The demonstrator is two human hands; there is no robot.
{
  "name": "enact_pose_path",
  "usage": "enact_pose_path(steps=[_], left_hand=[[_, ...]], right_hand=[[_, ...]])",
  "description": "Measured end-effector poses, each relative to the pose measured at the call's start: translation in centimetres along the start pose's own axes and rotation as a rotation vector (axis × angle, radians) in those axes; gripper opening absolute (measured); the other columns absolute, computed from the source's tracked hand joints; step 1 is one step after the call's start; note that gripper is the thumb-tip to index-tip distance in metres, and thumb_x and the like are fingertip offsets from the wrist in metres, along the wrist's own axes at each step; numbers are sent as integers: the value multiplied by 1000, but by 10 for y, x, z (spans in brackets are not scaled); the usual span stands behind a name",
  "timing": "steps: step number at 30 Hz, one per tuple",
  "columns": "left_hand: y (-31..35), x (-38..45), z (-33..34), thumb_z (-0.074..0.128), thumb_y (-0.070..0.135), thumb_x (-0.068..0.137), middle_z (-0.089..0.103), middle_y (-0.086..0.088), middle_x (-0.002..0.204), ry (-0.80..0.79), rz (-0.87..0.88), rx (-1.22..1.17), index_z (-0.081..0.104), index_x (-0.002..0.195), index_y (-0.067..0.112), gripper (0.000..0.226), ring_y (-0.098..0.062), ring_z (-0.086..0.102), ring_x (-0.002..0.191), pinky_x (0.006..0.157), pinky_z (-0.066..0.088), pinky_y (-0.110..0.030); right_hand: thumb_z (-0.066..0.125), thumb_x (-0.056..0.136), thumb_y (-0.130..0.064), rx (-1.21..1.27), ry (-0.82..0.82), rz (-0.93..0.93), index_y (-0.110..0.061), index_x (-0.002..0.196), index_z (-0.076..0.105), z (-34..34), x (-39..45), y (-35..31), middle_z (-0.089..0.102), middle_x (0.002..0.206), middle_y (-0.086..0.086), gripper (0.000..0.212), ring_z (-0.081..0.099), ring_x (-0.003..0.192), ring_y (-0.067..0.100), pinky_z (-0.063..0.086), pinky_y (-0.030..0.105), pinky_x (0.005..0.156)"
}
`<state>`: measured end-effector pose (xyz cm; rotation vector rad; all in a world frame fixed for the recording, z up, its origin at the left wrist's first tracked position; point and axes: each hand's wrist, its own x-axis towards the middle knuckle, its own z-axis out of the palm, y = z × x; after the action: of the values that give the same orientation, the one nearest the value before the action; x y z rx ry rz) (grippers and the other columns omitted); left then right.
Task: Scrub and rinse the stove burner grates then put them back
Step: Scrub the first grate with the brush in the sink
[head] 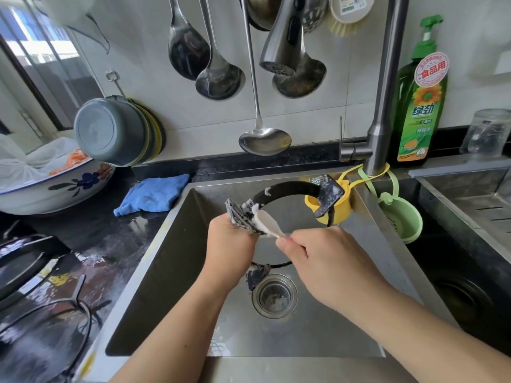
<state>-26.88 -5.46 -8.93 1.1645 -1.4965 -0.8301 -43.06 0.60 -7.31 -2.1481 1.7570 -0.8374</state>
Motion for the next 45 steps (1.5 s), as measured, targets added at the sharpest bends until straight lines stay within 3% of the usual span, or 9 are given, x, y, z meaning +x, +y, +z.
enact_pose_path(steps=[5, 9, 14, 17, 21, 26, 32, 36, 45], left_hand=[[11, -5, 4, 56, -21, 80, 51, 13, 42, -76, -31, -83, 69, 52, 25, 55, 3, 43, 41, 45, 34, -11], [5, -1, 4, 53, -20, 79, 41, 12, 39, -40, -75, -89, 54, 38, 24, 60, 1, 33, 41, 44, 30, -18], [-2, -3, 7, 57, -13, 79, 66, -7, 57, -139, 31, 41, 68, 58, 14, 36, -9, 54, 58, 55, 46, -27], [-11, -2, 9, 61, -8, 78, 67, -14, 62, -130, 54, 123, 67, 59, 11, 28, -14, 53, 61, 55, 45, -34], [-19, 1, 14, 67, -1, 84, 69, -7, 66, -73, 25, 140, 71, 67, 15, 23, -11, 51, 62, 57, 49, -35], [-15, 0, 21, 62, -2, 83, 47, 9, 49, -20, -45, 197, 62, 65, 10, 22, -11, 29, 52, 48, 30, -27], [-14, 0, 21, 56, -2, 79, 40, 5, 51, 32, -76, 270, 47, 59, 10, 25, -15, 26, 56, 48, 26, -28], [-14, -1, 19, 57, -2, 78, 38, 3, 52, 48, -50, 318, 50, 65, 3, 15, -16, 24, 57, 46, 26, -29], [-19, 0, 16, 63, 1, 84, 41, 8, 48, 37, -74, 220, 55, 66, 2, 20, -14, 27, 52, 49, 26, -27]], right_hand=[[45, 101, -49, 57, -49, 0, -13, 60, 46, -6, 2, 9, 43, 53, 3, 54, 38, 50, 17, 27, 33, 49], [46, 100, -49, 100, -85, -24, -12, 68, 58, -7, 3, 13, 45, 53, 5, 51, 36, 48, 13, 27, 31, 49], [45, 99, -49, 207, -80, -2, -17, 68, 64, -3, 3, 4, 40, 44, -4, 49, 36, 43, 10, 26, 24, 44], [46, 100, -48, 233, -50, 17, -18, 68, 65, -1, 4, 3, 43, 43, -10, 49, 39, 43, 10, 29, 23, 45], [44, 101, -50, 99, 44, 56, -13, 63, 54, 3, 2, 4, 44, 49, 2, 54, 41, 49, 19, 26, 32, 47], [40, 104, -48, -112, 119, 150, -25, 61, 30, 1, 1, -6, 41, 57, -5, 50, 36, 51, 9, 22, 29, 43], [40, 105, -46, -80, 188, 255, -23, 69, 45, 8, 11, 5, 47, 62, -4, 43, 41, 56, 15, 25, 31, 45], [43, 104, -43, -41, 252, 354, -18, 62, 40, 1, 21, 30, 48, 61, 3, 49, 44, 59, 24, 21, 32, 46], [49, 101, -43, 151, 43, 77, -13, 60, 39, 15, 15, 9, 38, 52, 0, 52, 37, 53, 22, 24, 35, 51]])
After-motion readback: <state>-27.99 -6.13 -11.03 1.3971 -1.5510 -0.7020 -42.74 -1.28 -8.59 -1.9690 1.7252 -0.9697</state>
